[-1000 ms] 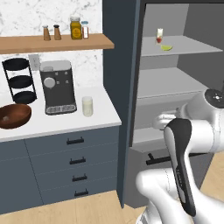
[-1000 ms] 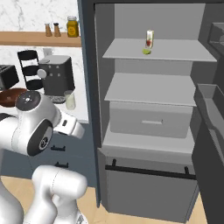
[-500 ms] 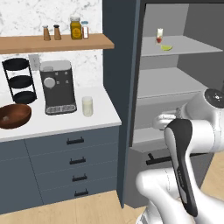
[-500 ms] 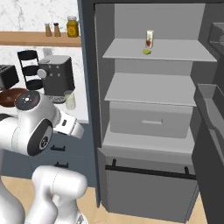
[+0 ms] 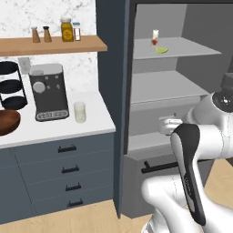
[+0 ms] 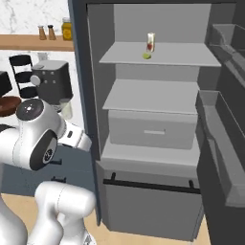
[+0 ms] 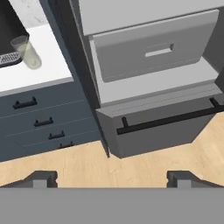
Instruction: Grab a lemon wedge from the fridge and one ice cube from the ice bowl, and put them in the glass of lemonade.
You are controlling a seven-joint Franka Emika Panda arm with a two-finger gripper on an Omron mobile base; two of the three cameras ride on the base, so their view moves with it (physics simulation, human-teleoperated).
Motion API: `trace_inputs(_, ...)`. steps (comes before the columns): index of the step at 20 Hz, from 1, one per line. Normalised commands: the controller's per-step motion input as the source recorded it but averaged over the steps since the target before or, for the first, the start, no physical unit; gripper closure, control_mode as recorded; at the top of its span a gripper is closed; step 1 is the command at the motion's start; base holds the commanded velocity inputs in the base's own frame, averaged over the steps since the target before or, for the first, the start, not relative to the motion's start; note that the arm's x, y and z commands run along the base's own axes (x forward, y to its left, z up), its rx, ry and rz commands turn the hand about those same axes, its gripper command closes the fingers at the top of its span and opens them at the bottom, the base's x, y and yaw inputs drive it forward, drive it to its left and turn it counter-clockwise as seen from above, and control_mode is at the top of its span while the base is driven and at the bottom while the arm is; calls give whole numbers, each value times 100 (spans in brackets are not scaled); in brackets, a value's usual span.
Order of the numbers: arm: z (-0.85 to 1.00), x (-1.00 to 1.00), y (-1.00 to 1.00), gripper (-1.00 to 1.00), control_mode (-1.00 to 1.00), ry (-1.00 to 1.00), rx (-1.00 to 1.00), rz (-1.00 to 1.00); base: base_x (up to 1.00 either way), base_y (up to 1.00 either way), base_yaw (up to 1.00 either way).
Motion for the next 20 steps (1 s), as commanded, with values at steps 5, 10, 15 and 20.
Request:
trace_inputs(5, 0, 0, 0, -100, 100, 0, 0, 0, -7, -63, -1)
trace_inputs(10, 0, 0, 0, -100, 100, 0, 0, 0, 0, -48, 0)
trace_inputs(15, 0, 0, 0, -100, 100, 0, 0, 0, 0, -26, 0)
trace_inputs(20, 0, 0, 0, -100, 100, 0, 0, 0, 0, -21, 4)
